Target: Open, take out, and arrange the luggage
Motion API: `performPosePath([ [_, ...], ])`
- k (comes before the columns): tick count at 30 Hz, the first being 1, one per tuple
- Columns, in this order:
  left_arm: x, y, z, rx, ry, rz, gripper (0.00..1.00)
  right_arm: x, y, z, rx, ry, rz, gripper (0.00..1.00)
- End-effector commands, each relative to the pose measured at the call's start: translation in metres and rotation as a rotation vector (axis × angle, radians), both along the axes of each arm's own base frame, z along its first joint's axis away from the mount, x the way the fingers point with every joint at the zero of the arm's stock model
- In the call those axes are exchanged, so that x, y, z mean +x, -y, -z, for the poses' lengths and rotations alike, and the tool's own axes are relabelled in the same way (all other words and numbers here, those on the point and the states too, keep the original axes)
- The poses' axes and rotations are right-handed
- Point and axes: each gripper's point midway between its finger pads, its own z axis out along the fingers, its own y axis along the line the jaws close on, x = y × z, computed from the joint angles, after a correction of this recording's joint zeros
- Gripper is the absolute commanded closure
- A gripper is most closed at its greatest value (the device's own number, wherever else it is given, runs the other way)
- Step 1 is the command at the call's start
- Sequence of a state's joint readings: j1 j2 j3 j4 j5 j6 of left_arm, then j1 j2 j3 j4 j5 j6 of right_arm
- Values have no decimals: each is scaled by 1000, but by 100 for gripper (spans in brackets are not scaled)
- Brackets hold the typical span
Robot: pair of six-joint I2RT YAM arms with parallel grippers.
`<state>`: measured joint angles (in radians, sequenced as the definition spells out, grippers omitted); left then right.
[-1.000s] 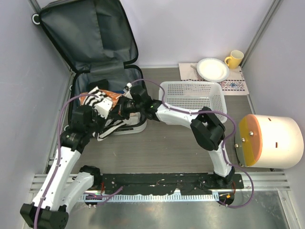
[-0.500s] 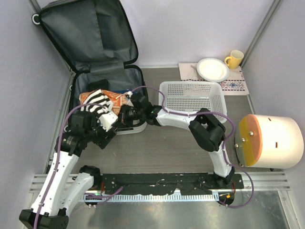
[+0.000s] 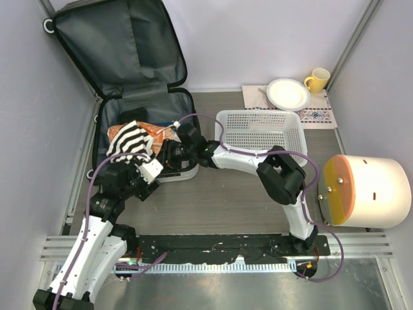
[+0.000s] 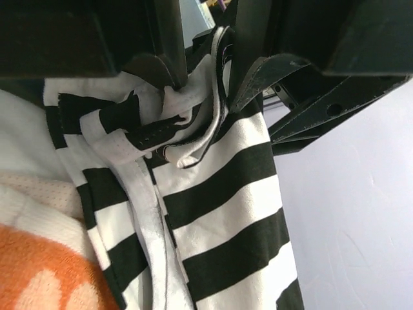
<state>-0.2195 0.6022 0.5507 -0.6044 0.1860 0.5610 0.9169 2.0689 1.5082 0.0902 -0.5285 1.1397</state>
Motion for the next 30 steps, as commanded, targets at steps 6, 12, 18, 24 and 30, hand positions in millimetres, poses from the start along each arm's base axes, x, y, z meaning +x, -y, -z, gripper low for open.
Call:
performPosePath([
  [6, 29, 2, -18, 66, 223, 76, 32, 22, 13, -43, 8, 99, 73, 59],
  [12, 26, 11, -16, 63, 221, 141, 25, 24, 18, -36, -39, 101, 91, 56],
  [18, 21, 20, -7, 88, 183, 225, 22, 31, 24, -40, -49, 119, 113, 41],
  [24, 30, 21, -2, 98, 128, 219, 56, 43, 30, -50, -32, 153, 128, 41],
  [30, 37, 21, -24, 56, 105, 159, 86, 69, 50, -60, -25, 193, 168, 32],
])
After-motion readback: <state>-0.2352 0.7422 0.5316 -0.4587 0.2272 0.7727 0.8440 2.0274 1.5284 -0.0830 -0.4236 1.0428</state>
